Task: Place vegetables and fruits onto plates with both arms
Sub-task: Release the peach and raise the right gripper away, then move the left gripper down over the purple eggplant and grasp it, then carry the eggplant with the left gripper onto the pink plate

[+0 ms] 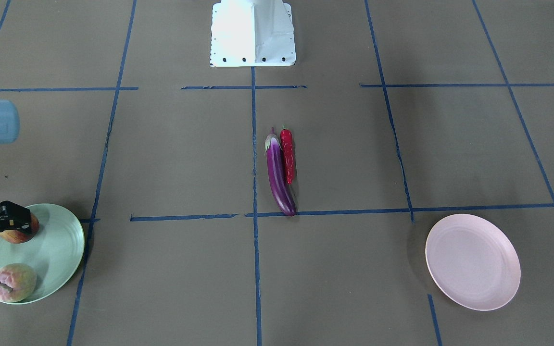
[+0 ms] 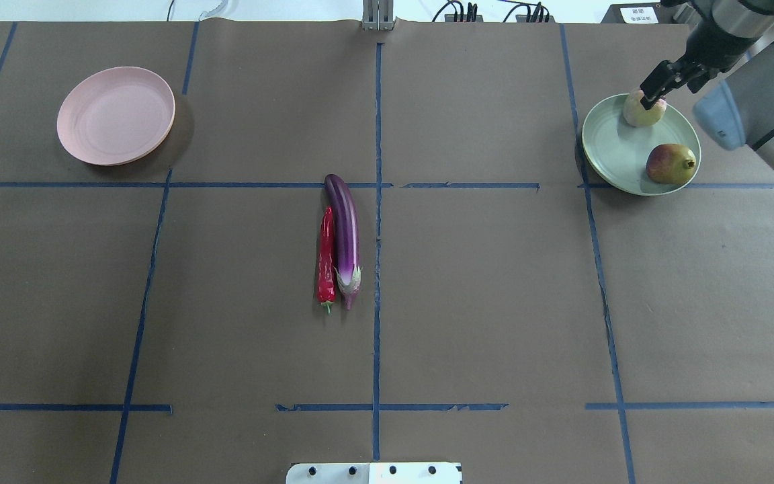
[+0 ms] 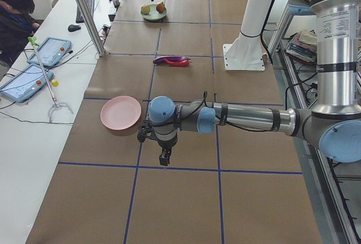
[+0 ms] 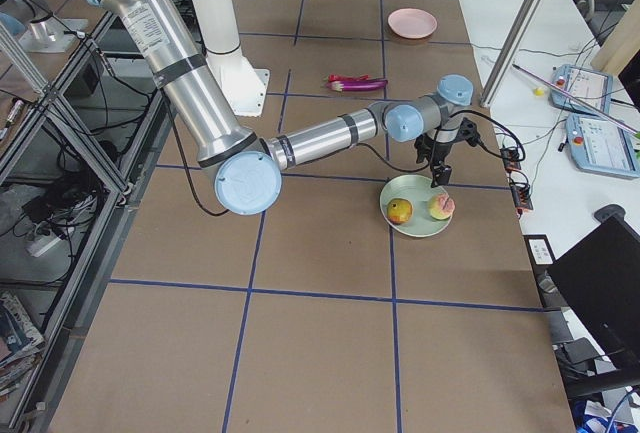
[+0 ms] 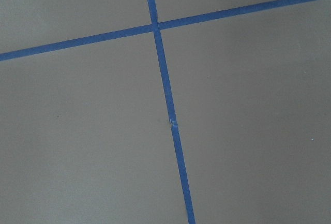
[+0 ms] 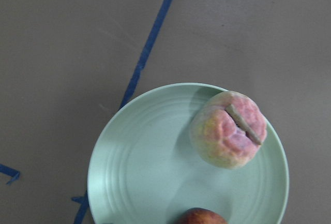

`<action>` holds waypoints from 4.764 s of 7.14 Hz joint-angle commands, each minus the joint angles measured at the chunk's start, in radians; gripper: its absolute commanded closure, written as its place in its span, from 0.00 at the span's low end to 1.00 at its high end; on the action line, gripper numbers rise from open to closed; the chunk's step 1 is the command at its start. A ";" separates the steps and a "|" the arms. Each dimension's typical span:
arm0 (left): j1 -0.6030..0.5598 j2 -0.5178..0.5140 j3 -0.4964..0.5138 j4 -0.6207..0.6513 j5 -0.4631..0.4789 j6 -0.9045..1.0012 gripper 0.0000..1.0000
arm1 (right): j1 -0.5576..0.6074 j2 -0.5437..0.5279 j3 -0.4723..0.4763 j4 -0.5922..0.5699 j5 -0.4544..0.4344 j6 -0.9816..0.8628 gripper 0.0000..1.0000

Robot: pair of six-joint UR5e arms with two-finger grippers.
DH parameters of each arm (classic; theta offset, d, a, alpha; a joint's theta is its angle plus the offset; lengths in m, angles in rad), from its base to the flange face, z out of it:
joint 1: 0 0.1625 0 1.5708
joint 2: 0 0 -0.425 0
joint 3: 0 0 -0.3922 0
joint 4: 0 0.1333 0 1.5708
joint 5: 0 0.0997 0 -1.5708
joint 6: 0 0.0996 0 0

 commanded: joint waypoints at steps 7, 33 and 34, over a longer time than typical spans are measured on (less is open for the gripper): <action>0.274 -0.332 -0.034 -0.093 0.007 -0.501 0.00 | 0.302 -0.736 0.432 -0.008 0.106 -0.118 0.00; 0.438 -0.656 0.449 -0.169 0.261 -0.627 1.00 | 0.299 -0.731 0.425 -0.006 0.100 -0.109 0.00; 0.409 -0.656 0.548 -0.243 0.261 -0.592 0.99 | 0.299 -0.731 0.423 -0.006 0.100 -0.109 0.00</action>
